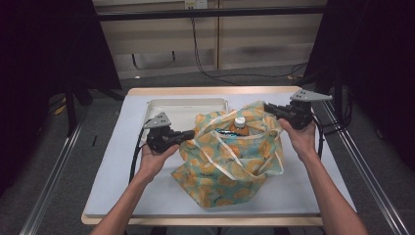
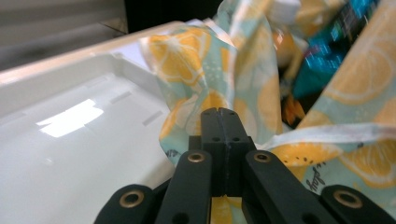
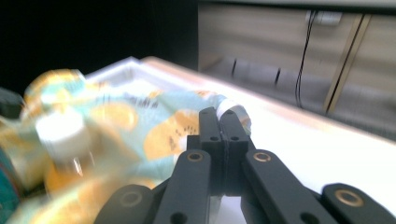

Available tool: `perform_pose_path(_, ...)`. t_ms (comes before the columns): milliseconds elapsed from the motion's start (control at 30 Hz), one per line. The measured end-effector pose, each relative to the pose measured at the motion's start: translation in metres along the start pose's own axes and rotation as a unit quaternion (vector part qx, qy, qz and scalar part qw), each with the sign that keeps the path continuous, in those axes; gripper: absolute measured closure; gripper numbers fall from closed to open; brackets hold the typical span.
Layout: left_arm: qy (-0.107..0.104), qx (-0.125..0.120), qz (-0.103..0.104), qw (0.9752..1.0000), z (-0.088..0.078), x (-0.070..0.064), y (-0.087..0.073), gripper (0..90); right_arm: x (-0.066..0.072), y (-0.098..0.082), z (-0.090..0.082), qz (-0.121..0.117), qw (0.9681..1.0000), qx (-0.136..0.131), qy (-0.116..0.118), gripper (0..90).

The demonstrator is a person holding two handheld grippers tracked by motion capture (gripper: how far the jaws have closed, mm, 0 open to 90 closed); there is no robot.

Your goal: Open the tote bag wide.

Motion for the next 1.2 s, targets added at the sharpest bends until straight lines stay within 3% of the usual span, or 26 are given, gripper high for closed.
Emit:
perform_pose_path(67,-0.014,0.014,0.007,0.9998,-0.004,-0.008,-0.007,90.0,0.000,-0.021,-0.007,-0.004,0.9997,0.025,0.003,90.0)
perform_pose_path(200,-0.035,0.028,0.009,0.9990,-0.014,-0.021,-0.016,90.0,0.000,-0.037,-0.014,-0.001,0.9991,0.042,0.004,90.0)
perform_pose_path(367,-0.060,0.017,-0.004,0.9980,-0.024,-0.044,-0.018,90.0,0.009,-0.054,-0.021,0.008,0.9986,0.046,0.026,90.0)
perform_pose_path(433,-0.061,0.017,0.010,0.9979,-0.030,-0.051,-0.016,89.8,0.014,-0.055,-0.023,0.006,0.9986,0.041,0.032,89.1)
perform_pose_path(567,-0.064,0.015,-0.003,0.9978,-0.037,-0.054,-0.024,86.6,0.014,-0.067,-0.024,0.009,0.9975,0.066,0.024,81.0)
perform_pose_path(633,-0.064,0.021,-0.007,0.9977,-0.039,-0.054,-0.031,80.7,0.011,-0.072,-0.026,0.011,0.9967,0.078,0.019,77.9)
perform_pose_path(700,-0.060,0.024,-0.002,0.9979,-0.042,-0.057,-0.032,76.7,0.010,-0.070,-0.030,0.012,0.9970,0.073,0.022,75.0)
perform_pose_path(933,-0.056,-0.011,0.003,0.9984,-0.063,-0.064,-0.018,67.5,0.014,-0.045,-0.060,0.021,0.9993,0.028,0.012,63.7)
perform_pose_path(1200,-0.045,-0.046,0.009,0.9979,-0.082,-0.068,-0.002,64.7,0.043,-0.024,-0.094,0.013,0.9992,-0.004,0.036,59.5)
Point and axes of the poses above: each handheld gripper's, and its own axes: z roughly forward along the jaws, y roughly out of its top, x roughly to its left, the point moved 6 cm from there along z, roughly forward along the jaws, and after that the axes turned 9 degrees about -x, right-handed, at the moved point
